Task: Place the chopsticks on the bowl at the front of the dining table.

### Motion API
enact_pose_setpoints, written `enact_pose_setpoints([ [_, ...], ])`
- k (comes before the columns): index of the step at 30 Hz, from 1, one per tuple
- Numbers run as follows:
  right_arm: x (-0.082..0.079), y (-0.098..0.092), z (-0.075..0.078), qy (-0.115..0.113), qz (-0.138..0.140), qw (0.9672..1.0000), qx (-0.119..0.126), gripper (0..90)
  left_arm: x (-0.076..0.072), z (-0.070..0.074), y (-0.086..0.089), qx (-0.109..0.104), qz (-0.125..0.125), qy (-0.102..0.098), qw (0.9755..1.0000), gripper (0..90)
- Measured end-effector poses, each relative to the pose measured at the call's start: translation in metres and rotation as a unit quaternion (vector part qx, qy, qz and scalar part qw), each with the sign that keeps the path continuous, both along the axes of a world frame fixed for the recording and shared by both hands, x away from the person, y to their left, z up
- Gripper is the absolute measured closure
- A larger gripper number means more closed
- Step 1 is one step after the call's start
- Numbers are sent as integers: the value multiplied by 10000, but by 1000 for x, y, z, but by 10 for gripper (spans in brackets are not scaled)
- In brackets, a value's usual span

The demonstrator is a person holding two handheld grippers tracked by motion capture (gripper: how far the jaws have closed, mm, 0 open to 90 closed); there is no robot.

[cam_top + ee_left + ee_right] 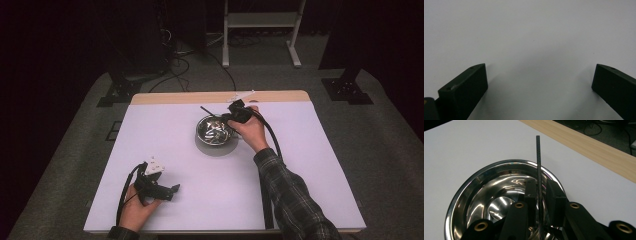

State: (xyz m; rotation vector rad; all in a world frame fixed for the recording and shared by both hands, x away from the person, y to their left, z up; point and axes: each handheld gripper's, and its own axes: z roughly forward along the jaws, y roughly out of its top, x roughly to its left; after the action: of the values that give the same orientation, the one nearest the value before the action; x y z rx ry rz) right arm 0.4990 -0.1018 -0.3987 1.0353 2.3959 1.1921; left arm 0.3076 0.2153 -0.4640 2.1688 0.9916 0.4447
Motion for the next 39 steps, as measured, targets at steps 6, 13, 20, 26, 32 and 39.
enact_pose_setpoints([
  [6,-10,-8,12,-61,31,10000,62,774,0,0,0,6,-3,9,10000,0],
  [13,-22,-22,18,-126,29,9999,13,741,0,0,0,7,-2,1,10000,0],
  [20,-34,-38,22,-176,-14,9998,5,722,0,0,0,8,-2,1,10000,0],
  [26,-45,-53,26,-181,-81,9998,32,702,0,0,0,13,-2,4,10000,0],
  [32,-57,-65,29,-130,-90,9998,131,672,0,0,0,20,-3,-1,10000,0],
  [39,-70,-83,28,-85,-160,9998,87,638,0,0,0,23,-5,-1,10000,0],
])
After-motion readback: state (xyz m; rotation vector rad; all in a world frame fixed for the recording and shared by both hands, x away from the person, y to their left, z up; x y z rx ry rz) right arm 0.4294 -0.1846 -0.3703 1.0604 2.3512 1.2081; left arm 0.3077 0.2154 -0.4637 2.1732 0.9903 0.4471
